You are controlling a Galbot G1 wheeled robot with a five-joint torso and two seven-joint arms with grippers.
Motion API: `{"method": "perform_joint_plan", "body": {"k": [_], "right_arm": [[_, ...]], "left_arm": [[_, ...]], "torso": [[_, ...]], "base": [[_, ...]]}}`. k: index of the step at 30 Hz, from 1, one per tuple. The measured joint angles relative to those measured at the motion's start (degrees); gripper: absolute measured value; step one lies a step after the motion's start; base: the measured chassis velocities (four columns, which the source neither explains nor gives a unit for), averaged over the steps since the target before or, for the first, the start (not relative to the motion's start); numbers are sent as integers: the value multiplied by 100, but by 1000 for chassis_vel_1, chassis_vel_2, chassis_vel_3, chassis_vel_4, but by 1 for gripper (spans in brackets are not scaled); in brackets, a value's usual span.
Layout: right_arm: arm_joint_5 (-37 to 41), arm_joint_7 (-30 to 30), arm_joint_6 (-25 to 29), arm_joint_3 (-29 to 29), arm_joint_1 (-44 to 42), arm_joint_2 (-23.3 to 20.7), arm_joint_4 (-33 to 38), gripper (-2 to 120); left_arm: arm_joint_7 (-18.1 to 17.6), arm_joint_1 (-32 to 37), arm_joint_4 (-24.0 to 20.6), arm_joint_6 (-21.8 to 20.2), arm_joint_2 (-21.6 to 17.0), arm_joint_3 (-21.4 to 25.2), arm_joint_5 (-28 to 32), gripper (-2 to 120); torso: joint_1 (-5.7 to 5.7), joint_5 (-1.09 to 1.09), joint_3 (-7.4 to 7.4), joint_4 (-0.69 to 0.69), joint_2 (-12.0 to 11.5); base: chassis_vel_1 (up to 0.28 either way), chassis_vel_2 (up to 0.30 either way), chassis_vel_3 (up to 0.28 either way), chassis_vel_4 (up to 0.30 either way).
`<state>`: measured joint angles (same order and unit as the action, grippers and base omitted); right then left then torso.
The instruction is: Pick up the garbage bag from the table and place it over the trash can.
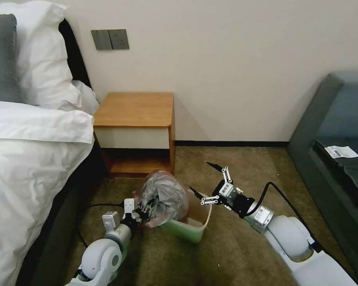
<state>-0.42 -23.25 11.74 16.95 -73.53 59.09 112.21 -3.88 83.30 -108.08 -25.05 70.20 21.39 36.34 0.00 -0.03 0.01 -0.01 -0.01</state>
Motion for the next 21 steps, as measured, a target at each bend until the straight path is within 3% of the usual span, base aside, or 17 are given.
{"method": "perform_joint_plan", "body": {"k": [14, 21], "right_arm": [[22, 32, -30, -37, 59, -72, 71, 100], [-18, 66, -4, -24, 9, 27, 72, 100]], "left_arm": [[-20, 140, -62, 148, 115, 85, -234, 13], [-249, 428, -363, 891, 516, 342, -778, 11]], "torso": [[1, 0, -1, -1, 0], [1, 4, -1, 0, 0]], "base": [[0, 0, 0, 0], [0, 0, 0, 0]]}}
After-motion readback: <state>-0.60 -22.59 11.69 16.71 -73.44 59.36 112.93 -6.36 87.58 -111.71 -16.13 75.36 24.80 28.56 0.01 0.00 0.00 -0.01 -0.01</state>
